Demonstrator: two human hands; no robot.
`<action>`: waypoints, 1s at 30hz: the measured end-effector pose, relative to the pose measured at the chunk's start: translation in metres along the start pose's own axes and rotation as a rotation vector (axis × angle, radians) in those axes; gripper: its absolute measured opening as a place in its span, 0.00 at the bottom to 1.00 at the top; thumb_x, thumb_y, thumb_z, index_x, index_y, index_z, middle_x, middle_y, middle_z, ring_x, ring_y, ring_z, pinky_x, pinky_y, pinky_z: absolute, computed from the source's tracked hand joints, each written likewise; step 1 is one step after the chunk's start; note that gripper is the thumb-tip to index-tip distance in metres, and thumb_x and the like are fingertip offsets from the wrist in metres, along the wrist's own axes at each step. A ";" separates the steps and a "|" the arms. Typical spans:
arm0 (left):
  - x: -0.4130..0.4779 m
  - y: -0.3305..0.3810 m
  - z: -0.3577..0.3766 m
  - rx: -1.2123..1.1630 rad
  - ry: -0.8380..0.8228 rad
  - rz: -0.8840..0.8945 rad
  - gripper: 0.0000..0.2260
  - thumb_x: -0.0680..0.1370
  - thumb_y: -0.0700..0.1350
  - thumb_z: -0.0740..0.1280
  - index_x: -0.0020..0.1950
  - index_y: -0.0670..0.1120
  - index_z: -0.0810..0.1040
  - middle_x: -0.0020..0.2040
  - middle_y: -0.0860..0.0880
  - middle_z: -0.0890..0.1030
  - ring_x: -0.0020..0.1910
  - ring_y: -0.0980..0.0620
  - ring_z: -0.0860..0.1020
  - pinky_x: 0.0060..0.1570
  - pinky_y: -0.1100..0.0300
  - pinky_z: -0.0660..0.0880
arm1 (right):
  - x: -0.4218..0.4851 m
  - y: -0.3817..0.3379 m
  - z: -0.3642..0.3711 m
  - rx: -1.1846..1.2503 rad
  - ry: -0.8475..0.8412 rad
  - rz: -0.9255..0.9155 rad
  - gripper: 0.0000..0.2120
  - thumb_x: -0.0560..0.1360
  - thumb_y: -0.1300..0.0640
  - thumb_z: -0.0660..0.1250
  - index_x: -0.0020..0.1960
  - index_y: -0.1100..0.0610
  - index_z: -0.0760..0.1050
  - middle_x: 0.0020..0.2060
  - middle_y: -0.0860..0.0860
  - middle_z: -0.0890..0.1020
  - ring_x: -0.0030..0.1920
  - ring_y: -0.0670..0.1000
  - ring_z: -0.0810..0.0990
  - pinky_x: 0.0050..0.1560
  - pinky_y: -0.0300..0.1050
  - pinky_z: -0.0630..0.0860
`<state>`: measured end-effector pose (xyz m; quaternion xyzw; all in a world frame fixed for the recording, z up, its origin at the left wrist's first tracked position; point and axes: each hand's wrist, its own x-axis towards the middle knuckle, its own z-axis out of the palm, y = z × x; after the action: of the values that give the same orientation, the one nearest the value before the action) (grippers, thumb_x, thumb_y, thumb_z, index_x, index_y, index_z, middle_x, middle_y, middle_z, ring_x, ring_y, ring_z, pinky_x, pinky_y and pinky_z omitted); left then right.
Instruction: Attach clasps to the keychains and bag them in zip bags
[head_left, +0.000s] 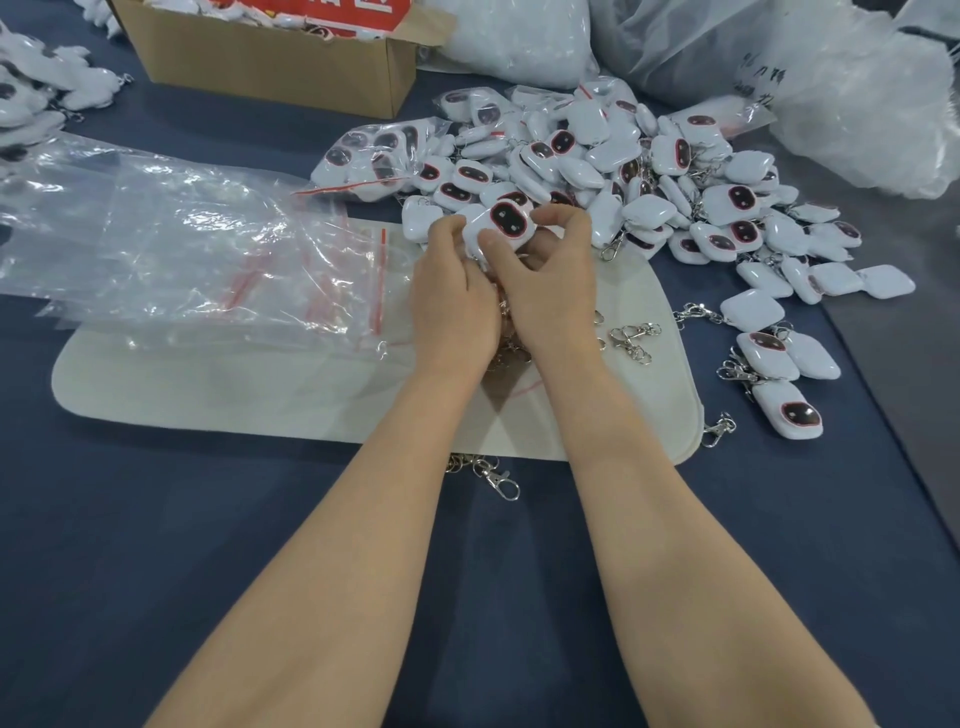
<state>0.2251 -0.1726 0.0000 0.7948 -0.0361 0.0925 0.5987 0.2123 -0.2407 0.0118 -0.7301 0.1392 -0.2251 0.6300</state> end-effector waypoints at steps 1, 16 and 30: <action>0.000 0.001 0.000 -0.030 0.014 0.003 0.15 0.81 0.37 0.52 0.67 0.42 0.68 0.64 0.45 0.75 0.62 0.50 0.72 0.60 0.64 0.66 | 0.000 0.000 0.000 -0.035 0.020 -0.012 0.18 0.72 0.57 0.73 0.50 0.49 0.64 0.41 0.54 0.82 0.39 0.55 0.82 0.44 0.49 0.78; -0.001 0.004 -0.002 -0.001 0.092 0.127 0.17 0.78 0.36 0.52 0.64 0.39 0.72 0.62 0.45 0.77 0.64 0.49 0.72 0.65 0.50 0.67 | 0.001 -0.004 -0.008 -0.339 -0.105 -0.114 0.10 0.75 0.66 0.61 0.47 0.55 0.77 0.40 0.48 0.82 0.46 0.50 0.79 0.51 0.43 0.73; 0.001 0.000 0.002 0.111 0.021 0.080 0.15 0.79 0.37 0.55 0.63 0.41 0.73 0.60 0.46 0.78 0.61 0.49 0.74 0.64 0.53 0.68 | 0.014 0.023 -0.022 -1.123 -0.242 -0.059 0.23 0.82 0.51 0.50 0.76 0.52 0.60 0.79 0.51 0.46 0.78 0.59 0.41 0.75 0.59 0.45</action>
<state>0.2263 -0.1741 -0.0004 0.8236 -0.0562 0.1266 0.5500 0.2152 -0.2700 -0.0064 -0.9768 0.1439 -0.0489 0.1508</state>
